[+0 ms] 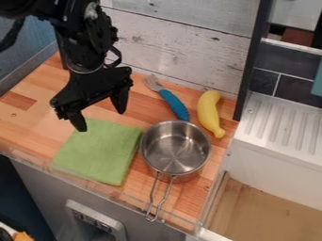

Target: Moved the blue fork to the left side of the table

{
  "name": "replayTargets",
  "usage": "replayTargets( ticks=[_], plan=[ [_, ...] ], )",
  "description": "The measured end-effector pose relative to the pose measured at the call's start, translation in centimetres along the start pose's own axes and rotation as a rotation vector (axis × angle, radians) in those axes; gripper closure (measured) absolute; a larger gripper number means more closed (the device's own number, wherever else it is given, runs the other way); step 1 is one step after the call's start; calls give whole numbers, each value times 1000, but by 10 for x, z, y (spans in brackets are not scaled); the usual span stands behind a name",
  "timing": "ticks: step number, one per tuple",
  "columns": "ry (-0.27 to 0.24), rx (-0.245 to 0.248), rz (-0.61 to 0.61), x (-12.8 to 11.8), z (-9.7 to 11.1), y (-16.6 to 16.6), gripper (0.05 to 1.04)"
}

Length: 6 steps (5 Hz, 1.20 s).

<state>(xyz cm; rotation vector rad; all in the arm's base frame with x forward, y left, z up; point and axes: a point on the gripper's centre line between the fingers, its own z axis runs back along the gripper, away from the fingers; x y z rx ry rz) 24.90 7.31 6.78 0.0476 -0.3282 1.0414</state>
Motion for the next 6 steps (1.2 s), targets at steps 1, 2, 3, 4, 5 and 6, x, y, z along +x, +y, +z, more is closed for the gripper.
replayTargets(
  ticks=[1, 2, 3, 4, 5, 6],
  plan=[
    [21, 19, 6, -4, -6, 2, 83],
    [43, 29, 24, -3, -10, -15, 83],
    [61, 39, 41, 2, -17, -25, 83],
    [101, 21, 53, 5, -25, -48, 83],
    [127, 0, 73, 5, -31, -70, 83],
    [131, 3, 57, 4, -36, -85, 83]
  ],
)
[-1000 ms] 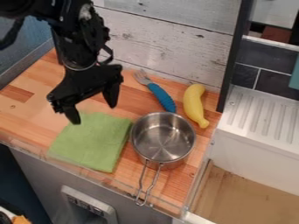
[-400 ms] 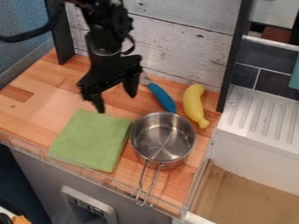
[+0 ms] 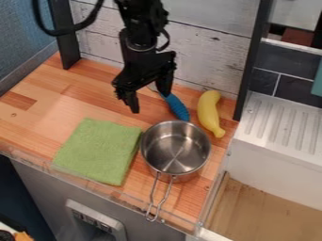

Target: Moved the blue fork to the left side of the table

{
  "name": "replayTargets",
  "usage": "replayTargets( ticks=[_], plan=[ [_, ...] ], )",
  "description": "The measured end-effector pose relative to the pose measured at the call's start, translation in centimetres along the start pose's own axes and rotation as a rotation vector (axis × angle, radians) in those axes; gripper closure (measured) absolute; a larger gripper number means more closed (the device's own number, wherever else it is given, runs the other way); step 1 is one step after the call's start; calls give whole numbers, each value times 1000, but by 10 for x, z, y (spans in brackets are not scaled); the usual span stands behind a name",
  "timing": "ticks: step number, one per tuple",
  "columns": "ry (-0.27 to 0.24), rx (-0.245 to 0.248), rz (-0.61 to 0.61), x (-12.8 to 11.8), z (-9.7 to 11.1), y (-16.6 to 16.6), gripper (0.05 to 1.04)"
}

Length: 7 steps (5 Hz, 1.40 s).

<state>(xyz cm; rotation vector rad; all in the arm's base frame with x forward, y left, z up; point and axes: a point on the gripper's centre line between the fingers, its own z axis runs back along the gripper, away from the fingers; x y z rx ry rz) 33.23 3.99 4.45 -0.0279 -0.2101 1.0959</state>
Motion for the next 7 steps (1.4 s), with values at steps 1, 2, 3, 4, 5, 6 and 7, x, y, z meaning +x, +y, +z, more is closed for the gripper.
replayTargets(
  ticks=[1, 2, 3, 4, 5, 6, 7],
  plan=[
    [19, 12, -15, -3, -10, -14, 83],
    [16, 32, -49, -5, -23, -25, 83],
    [36, 42, -48, -6, -29, -34, 83],
    [44, 48, -66, -5, -36, -39, 83],
    [49, 70, -79, -10, -39, -40, 83],
    [57, 81, -86, -11, -44, -40, 129],
    [45, 81, -75, -10, -45, -39, 427]
  ],
)
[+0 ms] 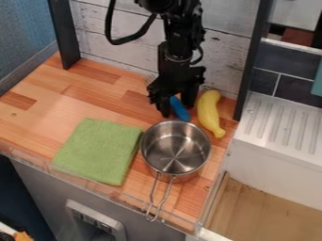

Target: Moved the blue fork to the left side of the table

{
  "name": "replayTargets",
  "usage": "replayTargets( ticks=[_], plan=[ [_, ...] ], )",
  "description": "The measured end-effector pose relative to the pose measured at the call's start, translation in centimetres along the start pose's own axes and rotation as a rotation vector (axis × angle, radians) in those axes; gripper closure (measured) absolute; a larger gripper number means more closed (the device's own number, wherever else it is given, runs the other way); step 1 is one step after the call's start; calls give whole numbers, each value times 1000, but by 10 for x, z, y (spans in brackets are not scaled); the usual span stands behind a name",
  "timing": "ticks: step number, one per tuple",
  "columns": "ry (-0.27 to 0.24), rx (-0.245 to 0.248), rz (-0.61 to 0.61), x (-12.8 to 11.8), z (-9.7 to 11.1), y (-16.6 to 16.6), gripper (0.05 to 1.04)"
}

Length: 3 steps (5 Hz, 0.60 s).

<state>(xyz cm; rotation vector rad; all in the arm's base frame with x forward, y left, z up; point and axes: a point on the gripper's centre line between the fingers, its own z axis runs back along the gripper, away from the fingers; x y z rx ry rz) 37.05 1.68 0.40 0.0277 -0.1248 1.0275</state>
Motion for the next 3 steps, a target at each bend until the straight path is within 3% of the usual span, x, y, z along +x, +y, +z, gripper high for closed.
replayTargets(
  ticks=[1, 3],
  plan=[
    [-3, -5, 9, 0, -1, 0, 669],
    [-13, 4, 34, -1, 1, 14, 676]
  ],
)
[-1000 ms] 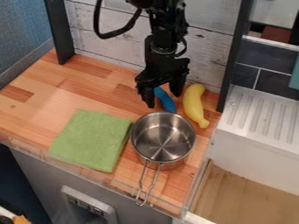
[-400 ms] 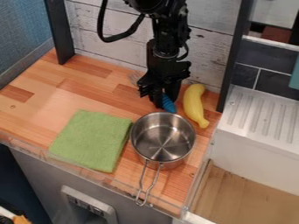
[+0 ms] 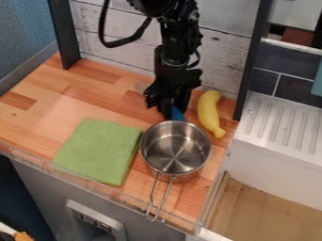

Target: Moved the blue fork to the left side of the table

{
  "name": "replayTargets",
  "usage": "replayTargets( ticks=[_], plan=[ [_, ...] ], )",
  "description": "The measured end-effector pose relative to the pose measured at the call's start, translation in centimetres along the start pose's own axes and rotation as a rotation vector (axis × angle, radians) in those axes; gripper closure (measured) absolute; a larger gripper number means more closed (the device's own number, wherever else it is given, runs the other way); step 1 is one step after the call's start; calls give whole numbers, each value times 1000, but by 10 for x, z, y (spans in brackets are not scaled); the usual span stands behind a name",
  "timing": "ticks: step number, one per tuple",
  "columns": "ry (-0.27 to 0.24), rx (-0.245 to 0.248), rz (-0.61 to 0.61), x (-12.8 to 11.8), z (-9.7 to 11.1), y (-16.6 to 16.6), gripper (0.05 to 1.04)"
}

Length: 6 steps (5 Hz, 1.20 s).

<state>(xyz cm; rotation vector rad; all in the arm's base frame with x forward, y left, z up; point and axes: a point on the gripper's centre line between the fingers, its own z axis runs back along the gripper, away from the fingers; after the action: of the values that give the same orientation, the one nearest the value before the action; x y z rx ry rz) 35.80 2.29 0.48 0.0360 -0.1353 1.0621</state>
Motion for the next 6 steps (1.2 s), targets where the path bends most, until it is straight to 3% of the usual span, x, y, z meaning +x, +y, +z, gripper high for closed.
replayTargets(
  ticks=[3, 4, 5, 6],
  plan=[
    [-81, -23, 104, 37, 48, 31, 676],
    [-168, 19, 151, 49, 63, 53, 676],
    [-180, 2, 196, 62, 68, 79, 676],
    [-175, 21, 227, 68, 62, 108, 676]
  ],
)
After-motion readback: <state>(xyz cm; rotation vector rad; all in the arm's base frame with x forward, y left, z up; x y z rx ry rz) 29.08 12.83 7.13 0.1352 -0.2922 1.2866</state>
